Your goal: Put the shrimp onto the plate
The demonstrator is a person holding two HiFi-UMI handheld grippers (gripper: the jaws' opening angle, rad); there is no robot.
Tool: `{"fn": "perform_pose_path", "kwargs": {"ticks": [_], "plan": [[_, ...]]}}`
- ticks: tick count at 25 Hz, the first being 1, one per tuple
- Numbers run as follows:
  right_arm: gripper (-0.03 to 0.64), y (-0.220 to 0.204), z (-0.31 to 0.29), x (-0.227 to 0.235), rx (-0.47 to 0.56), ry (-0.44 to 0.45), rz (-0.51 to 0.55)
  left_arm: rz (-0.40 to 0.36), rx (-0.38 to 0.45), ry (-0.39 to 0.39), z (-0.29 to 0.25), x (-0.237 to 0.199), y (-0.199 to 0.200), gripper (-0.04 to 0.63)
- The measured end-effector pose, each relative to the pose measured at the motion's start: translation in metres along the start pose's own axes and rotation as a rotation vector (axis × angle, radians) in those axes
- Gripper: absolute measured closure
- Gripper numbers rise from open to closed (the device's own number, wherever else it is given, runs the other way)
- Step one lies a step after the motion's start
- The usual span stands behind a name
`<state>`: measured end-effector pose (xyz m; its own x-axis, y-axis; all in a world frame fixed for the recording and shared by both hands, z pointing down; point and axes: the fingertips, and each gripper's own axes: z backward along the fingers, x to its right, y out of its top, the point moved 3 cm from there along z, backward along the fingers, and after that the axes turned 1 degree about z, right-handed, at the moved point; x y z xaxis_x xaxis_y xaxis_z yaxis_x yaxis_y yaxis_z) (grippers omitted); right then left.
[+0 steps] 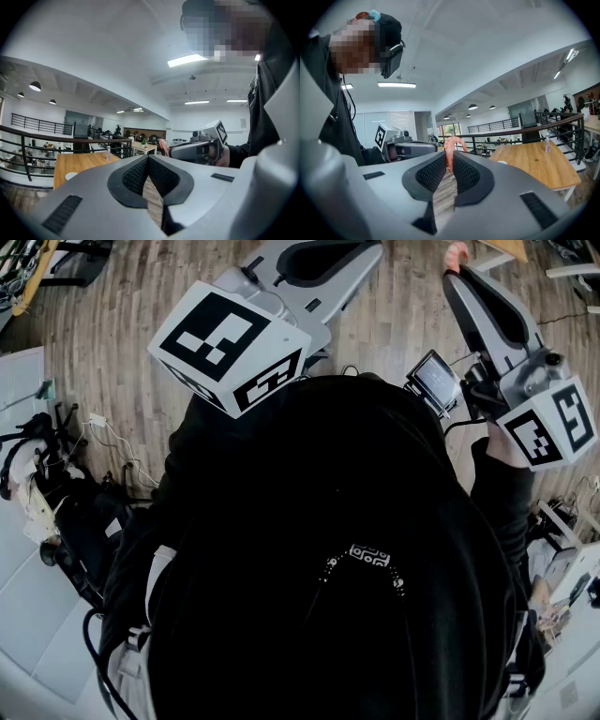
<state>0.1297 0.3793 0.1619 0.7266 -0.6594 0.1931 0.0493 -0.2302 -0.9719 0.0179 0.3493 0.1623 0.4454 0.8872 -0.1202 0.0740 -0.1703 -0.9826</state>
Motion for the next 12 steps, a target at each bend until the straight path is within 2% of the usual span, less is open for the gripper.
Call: {"fn": "perform_pose_path", "kwargs": {"ticks": [8,12], "plan": [[0.558,0.002,0.001,0.009,0.005,0.013,-0.025,0.004,0.008,0.002,-0.003,-0.001,0.003,0.597],[0.558,0.004,0.000,0.018,0.002,0.017,-0.003,0.000,0.002,0.010,-0.009,-0.003,-0.001,0.597]]}}
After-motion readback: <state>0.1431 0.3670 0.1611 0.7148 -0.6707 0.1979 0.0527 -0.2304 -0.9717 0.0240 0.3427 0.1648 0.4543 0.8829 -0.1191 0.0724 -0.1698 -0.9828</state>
